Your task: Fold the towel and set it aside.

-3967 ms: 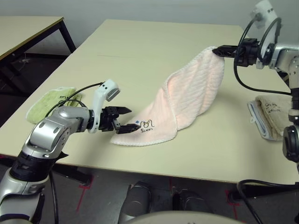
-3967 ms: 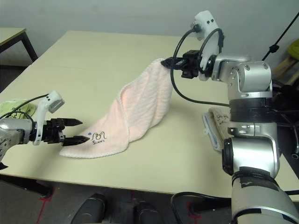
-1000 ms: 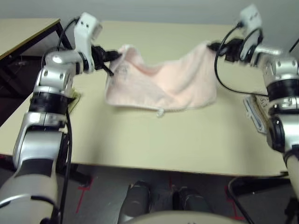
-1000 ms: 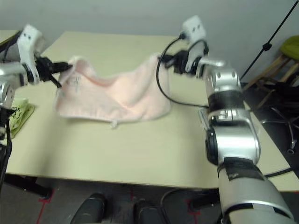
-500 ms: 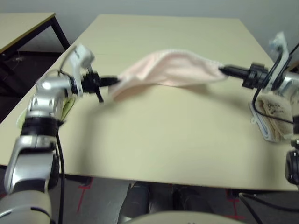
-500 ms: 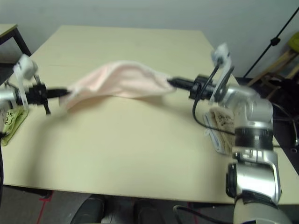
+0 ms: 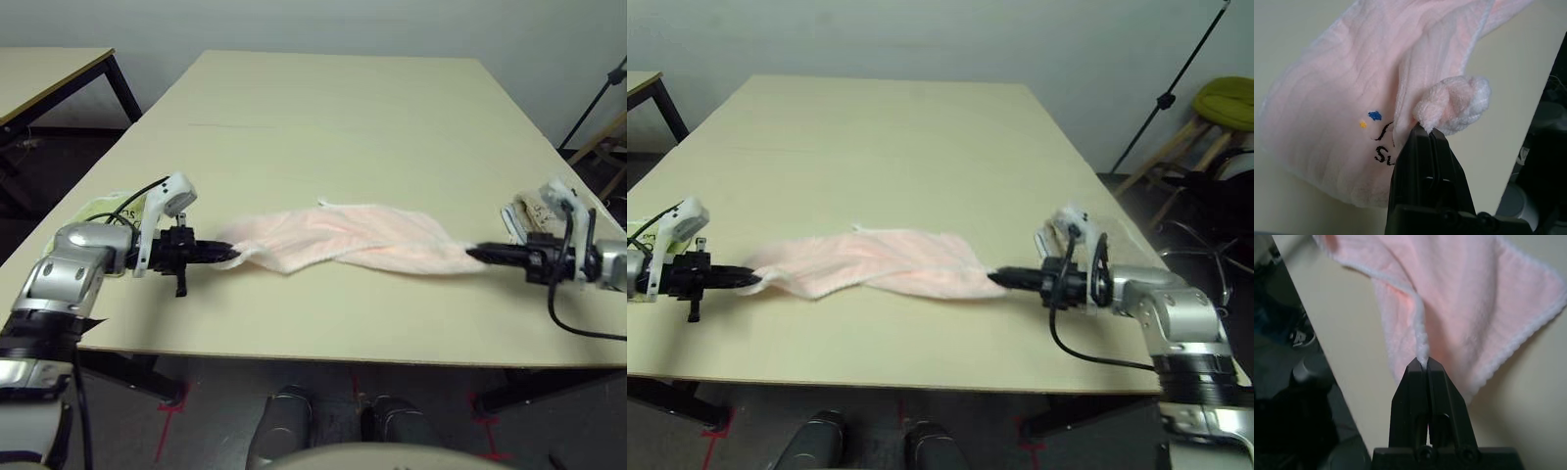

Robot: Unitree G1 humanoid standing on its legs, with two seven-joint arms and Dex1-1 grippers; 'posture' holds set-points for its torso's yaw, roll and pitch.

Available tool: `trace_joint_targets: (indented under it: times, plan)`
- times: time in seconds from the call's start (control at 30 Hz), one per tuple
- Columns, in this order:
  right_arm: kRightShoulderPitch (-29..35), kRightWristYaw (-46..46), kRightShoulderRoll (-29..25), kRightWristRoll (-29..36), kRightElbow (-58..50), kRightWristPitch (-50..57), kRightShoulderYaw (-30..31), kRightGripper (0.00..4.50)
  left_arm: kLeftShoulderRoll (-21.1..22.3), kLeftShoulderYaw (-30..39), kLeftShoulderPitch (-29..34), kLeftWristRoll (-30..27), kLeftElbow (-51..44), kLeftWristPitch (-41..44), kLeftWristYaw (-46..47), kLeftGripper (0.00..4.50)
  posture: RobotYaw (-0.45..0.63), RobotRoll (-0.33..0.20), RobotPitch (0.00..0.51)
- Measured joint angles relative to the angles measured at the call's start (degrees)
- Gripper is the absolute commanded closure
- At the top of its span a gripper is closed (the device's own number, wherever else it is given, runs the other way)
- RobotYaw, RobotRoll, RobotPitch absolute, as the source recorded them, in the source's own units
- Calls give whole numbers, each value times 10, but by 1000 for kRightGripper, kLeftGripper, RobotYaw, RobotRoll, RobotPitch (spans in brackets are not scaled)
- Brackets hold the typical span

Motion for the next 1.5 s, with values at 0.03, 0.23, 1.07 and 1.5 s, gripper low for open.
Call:
trace_joint_targets:
  times: [0.03, 0.23, 1.07, 1.5]
  plan:
    - [4, 3, -3, -7, 10, -15, 0, 4500, 1, 2, 3, -2, 0, 3, -2, 4478, 144, 0, 88]
    - [7, 21, -4, -7, 49, -41, -8, 4500, 25, 23, 25, -48, -15, 79, -32, 4478, 144, 0, 85]
    - [-250, -85, 145, -99, 347, -160, 20, 4500, -16, 33, -86, -26, 174, 88, -3, 3789, 149, 0, 86]
    - [-299, -157, 181, -171, 429, -304, 31, 1246, 38, 30, -77, 70, 211, 22, 54, 0, 158, 0, 80]
